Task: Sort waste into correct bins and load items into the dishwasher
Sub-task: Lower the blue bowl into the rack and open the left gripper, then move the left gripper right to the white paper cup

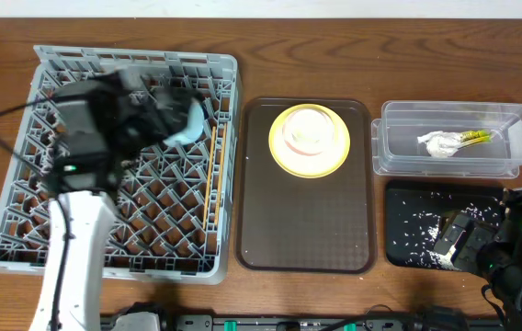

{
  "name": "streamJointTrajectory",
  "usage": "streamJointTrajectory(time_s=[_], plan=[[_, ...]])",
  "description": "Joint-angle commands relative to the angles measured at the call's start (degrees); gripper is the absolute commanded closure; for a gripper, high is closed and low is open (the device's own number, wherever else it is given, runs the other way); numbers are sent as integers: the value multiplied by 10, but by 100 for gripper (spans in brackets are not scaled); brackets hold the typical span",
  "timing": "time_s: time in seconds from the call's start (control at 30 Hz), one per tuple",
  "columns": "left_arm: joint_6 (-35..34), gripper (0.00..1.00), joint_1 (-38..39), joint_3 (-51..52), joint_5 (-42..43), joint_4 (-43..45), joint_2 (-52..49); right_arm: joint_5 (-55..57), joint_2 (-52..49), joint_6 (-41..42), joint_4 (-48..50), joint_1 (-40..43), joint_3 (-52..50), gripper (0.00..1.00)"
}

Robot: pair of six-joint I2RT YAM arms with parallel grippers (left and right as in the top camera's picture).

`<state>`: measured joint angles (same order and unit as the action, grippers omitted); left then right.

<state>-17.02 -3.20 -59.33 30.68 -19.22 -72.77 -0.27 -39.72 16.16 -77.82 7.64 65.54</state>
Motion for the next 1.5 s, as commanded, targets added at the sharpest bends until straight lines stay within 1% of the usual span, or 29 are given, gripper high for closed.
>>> streamJointTrajectory(time_s=[0.0, 0.07, 0.13, 0.17, 0.2, 0.23, 0.27, 0.3, 0.33, 0.37, 0.4, 0.43, 0.57, 0.73, 0.9, 1.1, 1.17, 1.2, 1.23, 1.27, 1.33, 1.37, 1.4, 1.47], plan=[[99, 2, 60, 1, -88, 16, 4, 0, 0, 5, 0, 3, 2, 1], [99, 2, 90, 1, -100, 29, -6, 0, 0, 5, 0, 3, 2, 1], [99, 32, 111, 1, -132, 31, -21, 0, 0, 5, 0, 3, 2, 1], [99, 32, 117, 1, -144, 30, -31, 0, 0, 5, 0, 3, 2, 1], [99, 22, 122, 1, -151, 30, -42, 0, 0, 5, 0, 3, 2, 1], [99, 23, 124, 1, -151, 30, -55, 0, 0, 5, 0, 3, 2, 1], [99, 38, 125, 1, -151, 31, -68, 0, 0, 5, 0, 3, 2, 1], [99, 65, 125, 1, -151, 32, -82, 0, 0, 5, 0, 3, 2, 1], [99, 77, 125, 1, -151, 33, -97, 0, 0, 5, 0, 3, 2, 1], [99, 86, 125, 1, -152, 34, -111, 0, 0, 5, 0, 3, 2, 1], [100, 90, 125, 1, -154, 36, -127, 0, 0, 5, 0, 3, 2, 1], [100, 91, 125, 1, -163, 37, -140, 0, 0, 5, 0, 3, 2, 1], [99, 91, 122, 1, -241, 37, -172, 0, 0, 5, 0, 3, 2, 1], [99, 91, 103, 1, -289, 39, -157, 0, 0, 5, 0, 3, 2, 1], [99, 91, 76, 1, -395, 37, -144, 0, 0, 5, 0, 3, 2, 1], [99, 91, 46, -12, -395, 38, -134, 0, 0, 5, 0, 3, 2, 1], [99, 90, 47, -20, -376, 33, -120, 0, 0, 5, 0, 3, 2, 1], [99, 88, 47, -24, -356, 32, -108, 0, 0, 5, 0, 3, 2, 1], [99, 83, 50, -28, -323, 33, -93, 0, 0, 5, 0, 3, 2, 1], [97, 71, 52, -31, -289, 33, -77, 0, 0, 5, 0, 3, 2, 1], [95, 37, 57, -35, -207, 36, -46, 0, 0, 5, 0, 3, 2, 1], [95, 18, 60, -35, -153, 40, -24, 0, 0, 5, 0, 3, 2, 1], [95, 12, 62, -35, -111, 46, -7, 0, 0, 5, 0, 3, 2, 1], [95, 11, 63, -35, -45, 52, 21, 0, 0, 5, 0, 3, 2, 1]])
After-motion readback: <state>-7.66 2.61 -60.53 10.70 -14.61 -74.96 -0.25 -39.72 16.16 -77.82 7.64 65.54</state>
